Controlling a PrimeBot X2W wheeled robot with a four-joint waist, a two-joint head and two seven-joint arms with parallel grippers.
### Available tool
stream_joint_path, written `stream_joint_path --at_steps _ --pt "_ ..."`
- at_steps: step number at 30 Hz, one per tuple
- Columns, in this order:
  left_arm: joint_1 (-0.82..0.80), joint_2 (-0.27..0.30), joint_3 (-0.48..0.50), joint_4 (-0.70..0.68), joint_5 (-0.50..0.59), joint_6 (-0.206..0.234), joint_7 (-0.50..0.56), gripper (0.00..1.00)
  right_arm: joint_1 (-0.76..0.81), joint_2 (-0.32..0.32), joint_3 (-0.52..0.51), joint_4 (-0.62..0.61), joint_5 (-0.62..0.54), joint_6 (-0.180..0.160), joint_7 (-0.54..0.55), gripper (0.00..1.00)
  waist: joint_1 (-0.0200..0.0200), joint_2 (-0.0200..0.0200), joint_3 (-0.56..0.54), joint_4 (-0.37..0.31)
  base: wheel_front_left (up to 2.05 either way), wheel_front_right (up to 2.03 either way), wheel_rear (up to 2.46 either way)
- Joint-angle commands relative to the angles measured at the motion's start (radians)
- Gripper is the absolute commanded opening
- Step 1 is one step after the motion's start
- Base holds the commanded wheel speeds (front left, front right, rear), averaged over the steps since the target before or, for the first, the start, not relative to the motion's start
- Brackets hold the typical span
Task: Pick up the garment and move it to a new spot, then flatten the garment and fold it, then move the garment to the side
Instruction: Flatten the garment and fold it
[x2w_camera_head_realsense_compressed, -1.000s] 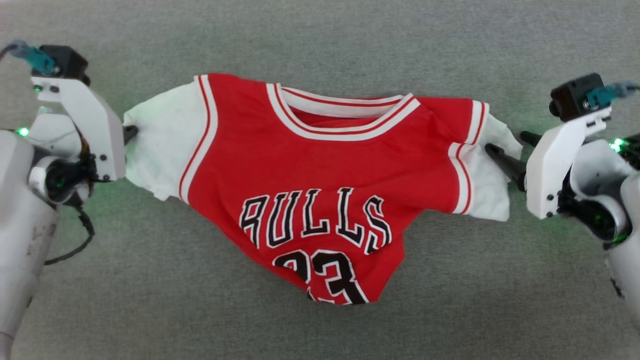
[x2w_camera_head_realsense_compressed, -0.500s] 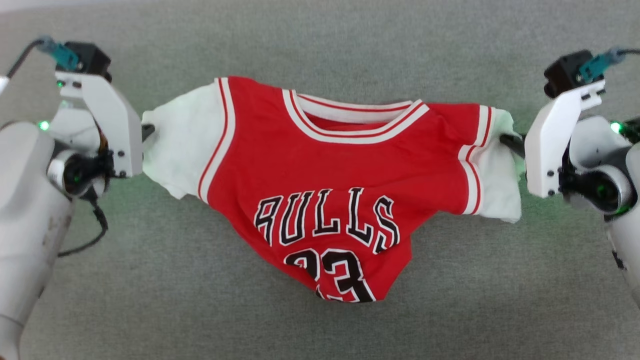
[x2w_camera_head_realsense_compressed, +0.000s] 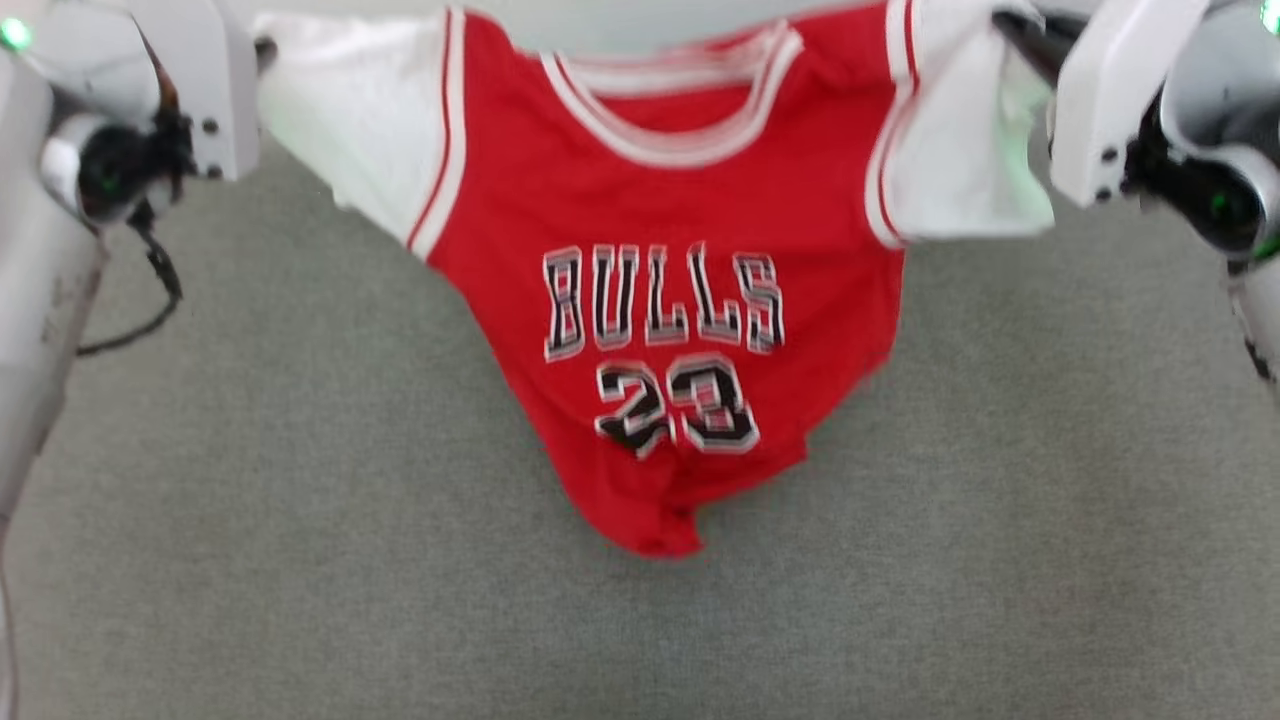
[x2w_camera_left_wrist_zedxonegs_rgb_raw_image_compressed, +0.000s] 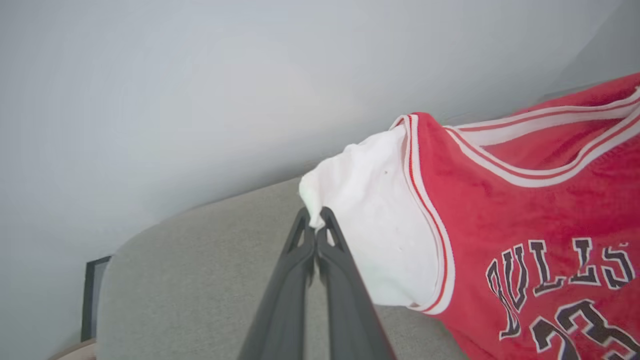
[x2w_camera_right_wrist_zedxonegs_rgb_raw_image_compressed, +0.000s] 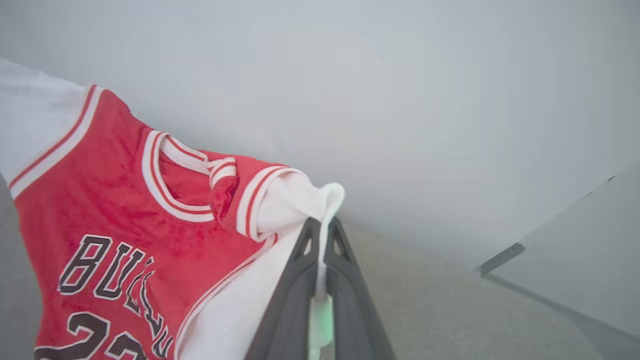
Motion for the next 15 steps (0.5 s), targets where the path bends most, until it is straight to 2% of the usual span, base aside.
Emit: stream_joint_path --at_steps 1,8,15 --pt "-0.025 0.001 -0.006 0.005 0.014 -0.001 -0.013 0.0 -0.035 0.002 0.028 0.018 0.011 -0.001 -0.033 0.0 0.0 0.0 -0.077 -0.005 0.0 0.0 0.0" --pt "-0.128 -0.003 -0.028 0.024 0.047 -0.001 -0.068 0.0 -0.2 0.023 0.15 0.141 0.045 -0.001 -0.238 0.0 0.0 0.0 -0.167 -0.016 0.0 0.0 0.0" --pt "-0.207 0.002 -0.047 0.03 0.048 -0.001 -0.112 0.0 -0.322 0.03 0.254 0.255 0.108 -0.001 -0.36 0.0 0.0 0.0 -0.214 -0.016 0.0 0.0 0.0"
